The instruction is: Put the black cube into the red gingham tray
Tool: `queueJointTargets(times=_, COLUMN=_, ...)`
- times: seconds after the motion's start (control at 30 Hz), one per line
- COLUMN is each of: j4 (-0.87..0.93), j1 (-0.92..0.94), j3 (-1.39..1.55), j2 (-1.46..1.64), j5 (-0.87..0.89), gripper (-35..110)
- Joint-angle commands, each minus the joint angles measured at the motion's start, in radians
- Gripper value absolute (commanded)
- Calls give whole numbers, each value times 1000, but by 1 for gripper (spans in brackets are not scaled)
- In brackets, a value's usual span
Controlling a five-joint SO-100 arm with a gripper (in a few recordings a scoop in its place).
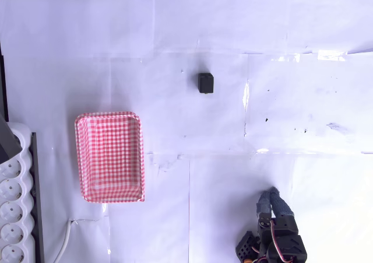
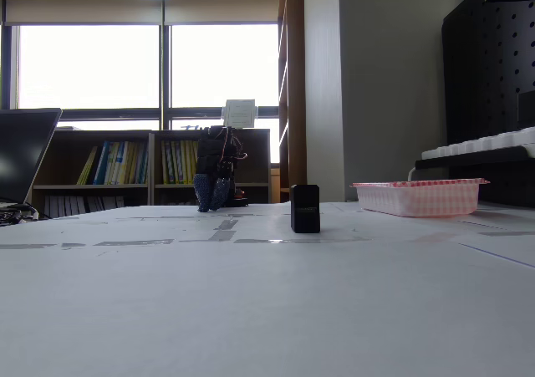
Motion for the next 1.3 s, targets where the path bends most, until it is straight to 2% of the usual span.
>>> queueJointTargets(times=0.0, j4=57, j1=-20, j3=11, j2=-14, j5=18, gripper=0)
queueJointTargets(times=1.1, j4=57, j1=-34, j3=11, j2=-14, j5=17, gripper=1)
queueJointTargets(times=1.13, j4=46, j1=-48, j3=11, j2=-11, j5=72, gripper=1)
queueJointTargets(times=1.17, j4=-26, j1=-57, j3=11, j2=32, j5=224, gripper=1)
queueJointTargets(times=1.2, j4=-144, j1=-69, j3=14, j2=115, j5=230, gripper=1)
queueJointTargets(times=1.27, j4=-494, j1=-114, j3=32, j2=351, j5=130, gripper=3)
